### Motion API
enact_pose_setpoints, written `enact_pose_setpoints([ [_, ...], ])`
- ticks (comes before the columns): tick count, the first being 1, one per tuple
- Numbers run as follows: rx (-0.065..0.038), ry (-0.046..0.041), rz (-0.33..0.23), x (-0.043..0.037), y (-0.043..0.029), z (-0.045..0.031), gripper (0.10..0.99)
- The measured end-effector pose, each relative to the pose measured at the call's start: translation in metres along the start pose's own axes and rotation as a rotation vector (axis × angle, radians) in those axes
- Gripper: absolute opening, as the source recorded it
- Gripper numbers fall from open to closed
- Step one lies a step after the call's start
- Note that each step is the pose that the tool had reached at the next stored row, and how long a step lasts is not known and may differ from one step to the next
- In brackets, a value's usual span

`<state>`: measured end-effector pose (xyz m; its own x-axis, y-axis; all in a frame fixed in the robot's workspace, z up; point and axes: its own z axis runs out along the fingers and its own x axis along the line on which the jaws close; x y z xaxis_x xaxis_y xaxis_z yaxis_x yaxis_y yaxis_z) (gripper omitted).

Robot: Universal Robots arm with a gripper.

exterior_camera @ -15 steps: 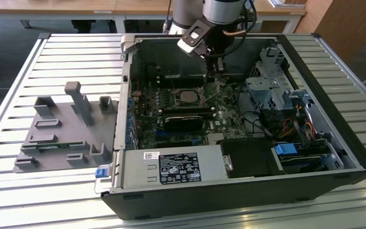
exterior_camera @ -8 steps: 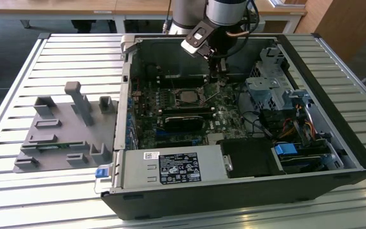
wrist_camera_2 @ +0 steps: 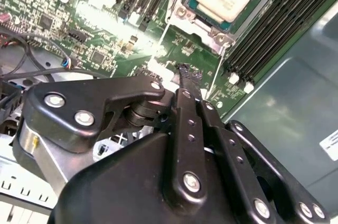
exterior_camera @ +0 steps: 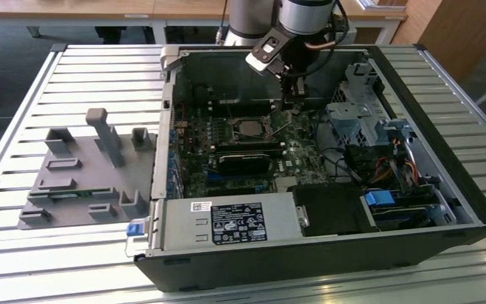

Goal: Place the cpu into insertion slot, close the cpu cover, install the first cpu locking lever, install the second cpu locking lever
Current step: 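Close the cpu cover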

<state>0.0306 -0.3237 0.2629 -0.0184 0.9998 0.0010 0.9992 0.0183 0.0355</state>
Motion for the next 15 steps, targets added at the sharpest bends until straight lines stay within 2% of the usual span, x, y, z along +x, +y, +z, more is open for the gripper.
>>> enact_pose_setpoints([
  [8, 0.001, 0.0, 0.0, -0.0002, 0.0109, 0.0004, 0.106],
  [15, 0.009, 0.0001, 0.0, -0.0003, 0.0235, 0.0013, 0.106],
])
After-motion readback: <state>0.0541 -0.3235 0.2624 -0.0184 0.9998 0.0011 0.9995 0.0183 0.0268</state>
